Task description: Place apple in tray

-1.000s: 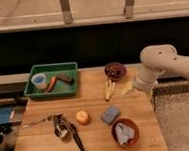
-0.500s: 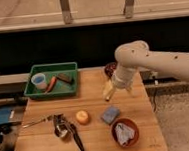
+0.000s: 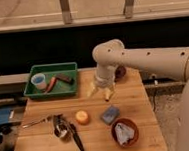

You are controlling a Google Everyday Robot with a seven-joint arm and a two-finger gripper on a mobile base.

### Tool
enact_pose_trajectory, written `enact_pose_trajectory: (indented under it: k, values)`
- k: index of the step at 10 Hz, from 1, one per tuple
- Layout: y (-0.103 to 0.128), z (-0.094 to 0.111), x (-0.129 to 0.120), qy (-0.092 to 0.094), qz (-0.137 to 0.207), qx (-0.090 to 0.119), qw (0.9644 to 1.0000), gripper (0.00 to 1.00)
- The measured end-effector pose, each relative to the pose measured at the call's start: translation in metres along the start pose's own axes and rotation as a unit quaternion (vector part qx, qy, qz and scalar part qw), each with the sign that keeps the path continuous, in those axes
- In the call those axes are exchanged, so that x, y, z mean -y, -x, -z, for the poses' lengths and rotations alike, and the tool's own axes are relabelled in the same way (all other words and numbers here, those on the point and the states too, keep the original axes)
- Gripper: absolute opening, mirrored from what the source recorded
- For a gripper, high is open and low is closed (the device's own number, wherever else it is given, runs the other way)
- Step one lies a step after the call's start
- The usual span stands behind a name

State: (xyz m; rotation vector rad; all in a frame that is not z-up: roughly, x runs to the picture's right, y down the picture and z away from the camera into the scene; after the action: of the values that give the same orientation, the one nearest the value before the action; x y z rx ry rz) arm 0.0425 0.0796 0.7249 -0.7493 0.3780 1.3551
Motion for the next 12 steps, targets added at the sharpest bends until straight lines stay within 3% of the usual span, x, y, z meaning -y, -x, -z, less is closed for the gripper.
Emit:
enact_pose_trajectory:
  k: [5, 8, 12]
  values:
    - [0.002, -0.003, 0.0, -0.007, 0.002, 0.001, 1.0, 0.8]
    - [0.017, -0.025, -0.028, -0.013, 0.032, -0.007, 0.9994, 0.8]
    - [0.025, -0.073, -0.058, 0.005, 0.063, -0.044, 0.9971, 0.8]
